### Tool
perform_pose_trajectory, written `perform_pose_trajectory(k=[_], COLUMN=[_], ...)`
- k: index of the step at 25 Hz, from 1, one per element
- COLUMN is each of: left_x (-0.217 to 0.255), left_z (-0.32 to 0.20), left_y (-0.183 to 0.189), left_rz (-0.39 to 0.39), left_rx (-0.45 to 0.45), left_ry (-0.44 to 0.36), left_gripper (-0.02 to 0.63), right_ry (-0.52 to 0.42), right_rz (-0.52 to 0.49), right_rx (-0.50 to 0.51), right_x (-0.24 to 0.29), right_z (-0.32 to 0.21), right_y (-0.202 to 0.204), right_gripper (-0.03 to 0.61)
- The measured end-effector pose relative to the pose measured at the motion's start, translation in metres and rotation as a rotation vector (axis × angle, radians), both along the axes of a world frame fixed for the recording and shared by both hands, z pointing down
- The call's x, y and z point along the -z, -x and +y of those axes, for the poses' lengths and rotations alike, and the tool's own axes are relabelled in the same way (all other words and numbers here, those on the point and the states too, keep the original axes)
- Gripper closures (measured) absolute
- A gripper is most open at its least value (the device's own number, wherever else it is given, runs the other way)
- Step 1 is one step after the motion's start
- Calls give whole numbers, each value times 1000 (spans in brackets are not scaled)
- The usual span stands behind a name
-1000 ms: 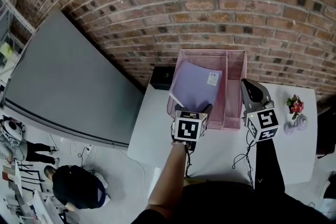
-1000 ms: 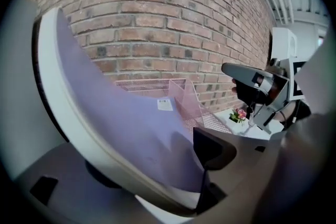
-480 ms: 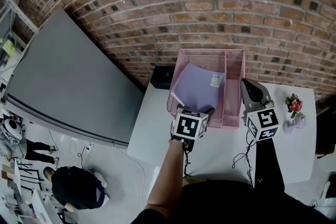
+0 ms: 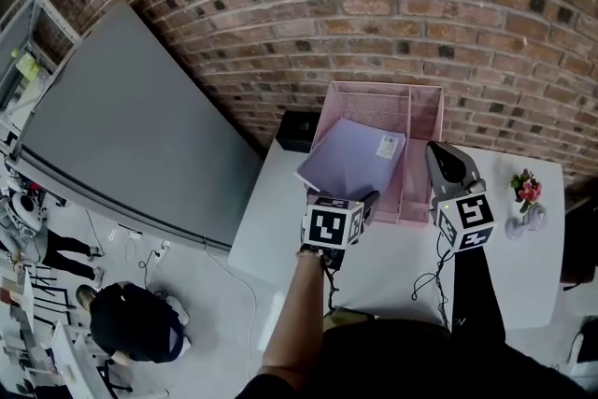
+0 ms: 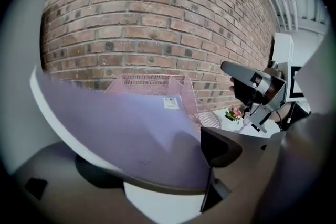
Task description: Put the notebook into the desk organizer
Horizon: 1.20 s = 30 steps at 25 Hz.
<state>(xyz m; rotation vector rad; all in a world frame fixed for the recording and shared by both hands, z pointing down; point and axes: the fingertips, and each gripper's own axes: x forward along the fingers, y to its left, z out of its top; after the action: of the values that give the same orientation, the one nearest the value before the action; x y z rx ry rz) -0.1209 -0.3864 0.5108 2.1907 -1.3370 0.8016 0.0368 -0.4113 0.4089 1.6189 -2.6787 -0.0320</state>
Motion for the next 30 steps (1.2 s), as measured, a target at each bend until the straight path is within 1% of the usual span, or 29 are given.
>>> perform_pose_trajectory(k=[4,11,18,22,27,30], left_x=[-5,-16,-27,-33,-41,-44], left_z=[9,22,34,36,38,39], left_y=[9,13,13,13,15,15], left_rz=[-2,10,74,141,268,362], left_rx=[26,58,98,130,174,194], left_ry=[2,17,24,10,17,19], left_gripper=[178,178,178,178,176,176], right_ry=[4,10,23,26,23,27], right_rz=[0,7,14,20,27,30], right_rx=[17,44,64,73,74,76], right_x=[-2,-4,-11,-14,-12,-12], right_z=[3,10,17,22,25,26], right_y=[5,12,19,22,23,25], right_gripper=[578,579,579,579,579,578])
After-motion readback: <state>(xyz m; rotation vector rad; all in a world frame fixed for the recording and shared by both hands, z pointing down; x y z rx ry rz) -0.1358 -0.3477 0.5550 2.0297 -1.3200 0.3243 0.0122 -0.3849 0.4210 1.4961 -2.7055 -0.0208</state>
